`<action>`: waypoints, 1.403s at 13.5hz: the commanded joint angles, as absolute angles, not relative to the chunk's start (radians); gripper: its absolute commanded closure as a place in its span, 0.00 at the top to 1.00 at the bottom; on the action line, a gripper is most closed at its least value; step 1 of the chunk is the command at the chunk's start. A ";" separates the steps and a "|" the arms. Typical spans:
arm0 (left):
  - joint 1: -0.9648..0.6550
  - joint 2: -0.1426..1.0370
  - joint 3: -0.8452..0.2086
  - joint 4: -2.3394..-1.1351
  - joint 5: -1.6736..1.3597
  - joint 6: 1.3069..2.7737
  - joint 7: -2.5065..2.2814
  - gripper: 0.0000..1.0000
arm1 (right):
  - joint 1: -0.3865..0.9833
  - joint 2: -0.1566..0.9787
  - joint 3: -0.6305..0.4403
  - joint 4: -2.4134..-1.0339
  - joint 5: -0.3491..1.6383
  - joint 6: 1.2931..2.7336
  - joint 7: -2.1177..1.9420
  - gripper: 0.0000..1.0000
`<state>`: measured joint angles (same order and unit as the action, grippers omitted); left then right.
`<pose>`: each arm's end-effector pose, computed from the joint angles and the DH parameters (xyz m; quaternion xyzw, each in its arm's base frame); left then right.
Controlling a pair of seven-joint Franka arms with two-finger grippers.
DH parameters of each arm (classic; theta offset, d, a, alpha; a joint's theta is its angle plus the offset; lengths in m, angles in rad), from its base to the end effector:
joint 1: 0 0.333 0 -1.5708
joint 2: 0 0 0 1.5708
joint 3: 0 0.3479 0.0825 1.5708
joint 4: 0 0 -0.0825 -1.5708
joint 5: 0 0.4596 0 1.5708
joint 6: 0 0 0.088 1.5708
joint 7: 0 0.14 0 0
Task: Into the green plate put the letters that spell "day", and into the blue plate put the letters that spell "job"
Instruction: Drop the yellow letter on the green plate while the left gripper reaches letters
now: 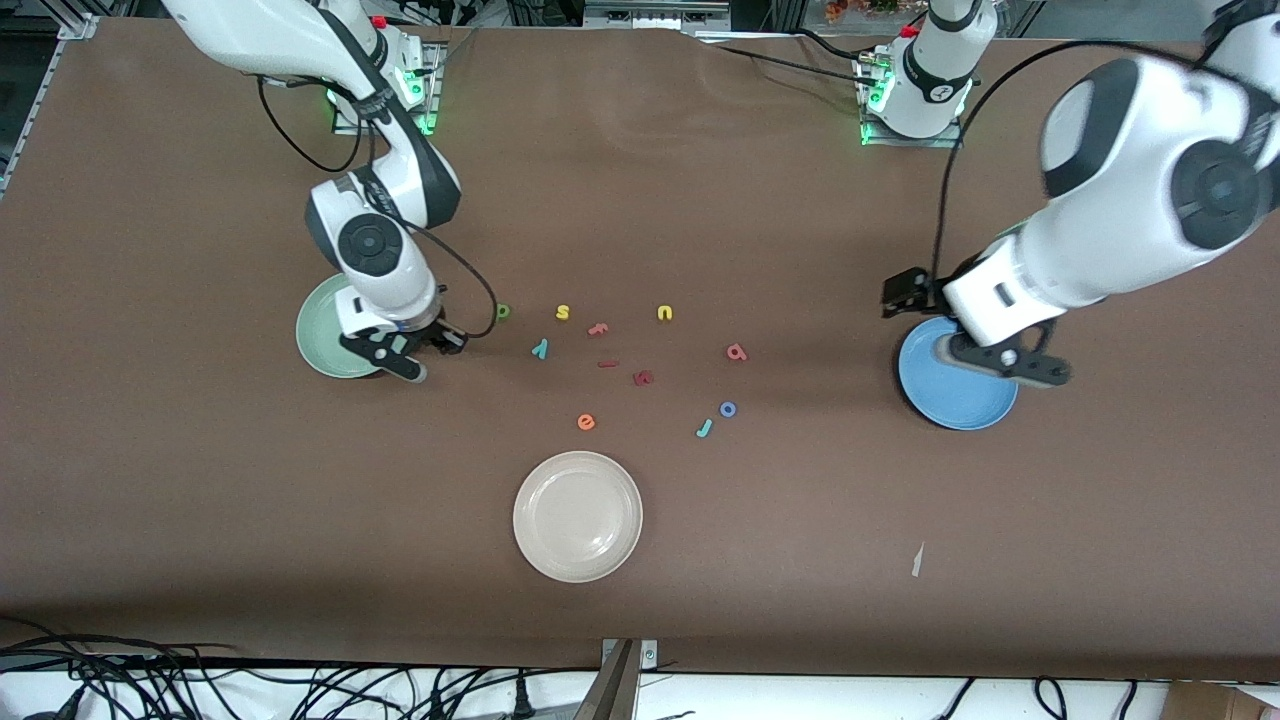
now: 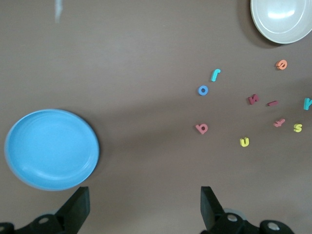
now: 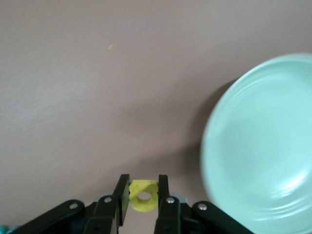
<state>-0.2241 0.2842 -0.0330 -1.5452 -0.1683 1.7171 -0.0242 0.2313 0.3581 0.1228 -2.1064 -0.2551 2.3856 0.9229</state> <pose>0.6861 -0.2000 0.4591 0.9898 -0.0984 -0.0675 0.0783 0.5925 0.2123 0.1789 0.9792 -0.1896 0.0081 0.0715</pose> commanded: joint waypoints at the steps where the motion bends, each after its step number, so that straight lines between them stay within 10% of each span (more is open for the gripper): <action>1: -0.274 0.334 -0.015 -1.610 -0.166 1.804 -0.026 1.00 | 0.230 0.307 0.033 -2.152 -0.259 2.365 0.723 0.06; 7: -0.386 0.489 -0.015 -1.611 -0.021 1.952 -0.014 1.00 | 0.227 0.308 -0.046 -2.335 -0.256 2.598 0.609 0.09; 8: -0.396 0.505 -0.015 -1.612 -0.020 1.974 -0.012 1.00 | 0.227 0.305 -0.051 -2.332 -0.255 2.596 0.623 0.37; 9: -0.402 0.517 -0.014 -1.615 -0.020 2.000 -0.012 1.00 | 0.227 0.305 -0.051 -2.332 -0.253 2.592 0.626 0.99; 19: -0.465 0.558 -0.015 -1.795 -0.144 2.372 -0.028 0.99 | 0.241 0.320 0.208 -2.234 -0.222 2.513 1.201 1.00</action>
